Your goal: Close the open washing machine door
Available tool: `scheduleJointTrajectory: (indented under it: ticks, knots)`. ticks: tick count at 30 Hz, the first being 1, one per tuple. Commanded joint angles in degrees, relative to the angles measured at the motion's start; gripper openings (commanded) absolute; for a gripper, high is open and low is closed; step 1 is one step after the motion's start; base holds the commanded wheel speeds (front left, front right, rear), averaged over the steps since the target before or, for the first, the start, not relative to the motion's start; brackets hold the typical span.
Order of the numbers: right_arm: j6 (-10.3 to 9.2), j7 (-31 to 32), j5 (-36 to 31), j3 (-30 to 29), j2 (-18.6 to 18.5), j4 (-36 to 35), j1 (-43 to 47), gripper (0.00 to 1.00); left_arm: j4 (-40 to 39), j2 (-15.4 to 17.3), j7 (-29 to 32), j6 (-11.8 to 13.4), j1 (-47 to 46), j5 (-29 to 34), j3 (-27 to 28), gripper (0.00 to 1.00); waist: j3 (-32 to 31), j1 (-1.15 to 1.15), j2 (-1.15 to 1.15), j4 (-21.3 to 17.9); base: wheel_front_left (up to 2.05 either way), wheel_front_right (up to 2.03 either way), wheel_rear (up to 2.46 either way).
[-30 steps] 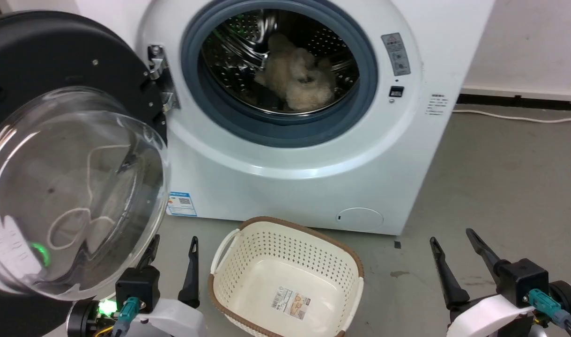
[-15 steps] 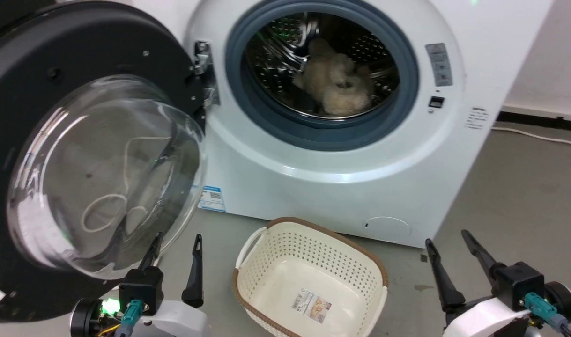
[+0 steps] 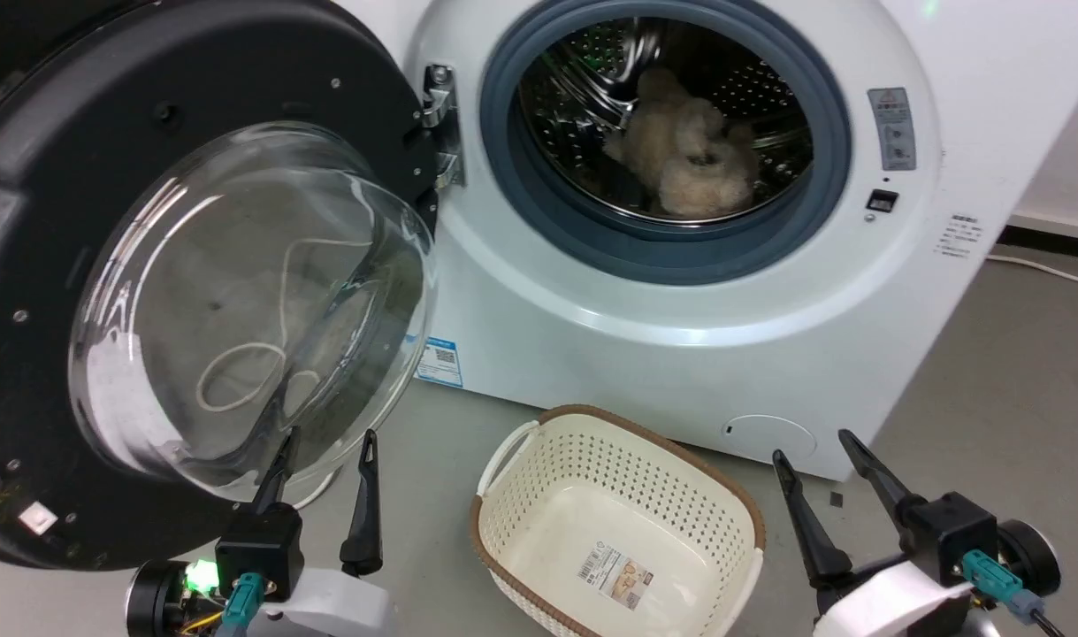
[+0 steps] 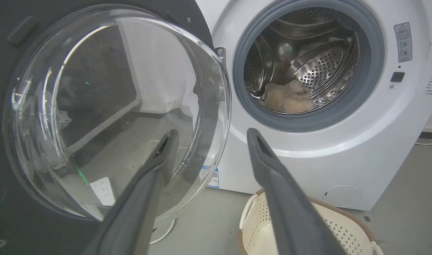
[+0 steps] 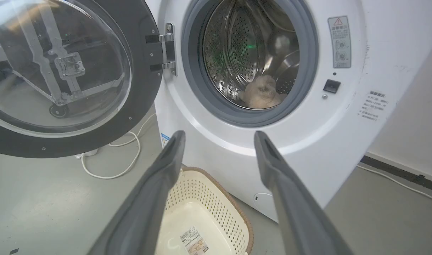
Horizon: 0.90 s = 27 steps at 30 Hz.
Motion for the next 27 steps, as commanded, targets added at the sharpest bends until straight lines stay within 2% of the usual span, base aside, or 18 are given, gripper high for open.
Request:
scheduleJointTrajectory:
  ticks: [1,27]
  knots:
    - [0.02,-0.56,0.7,0.45,-0.48,0.33,-1.07,1.0,-0.43,0.38,-0.59,0.4,0.68,-0.21,-0.29,1.0,-0.02,0.0,0.0,0.48,0.0,0.0,0.0]
    - [0.04,-4.15,2.71,4.34,-1.29,2.69,-2.22,1.0,-0.81,0.7,-4.18,2.41,1.38,-0.58,-1.18,1.0,-0.35,0.0,0.0,7.46,0.0,0.0,0.0]
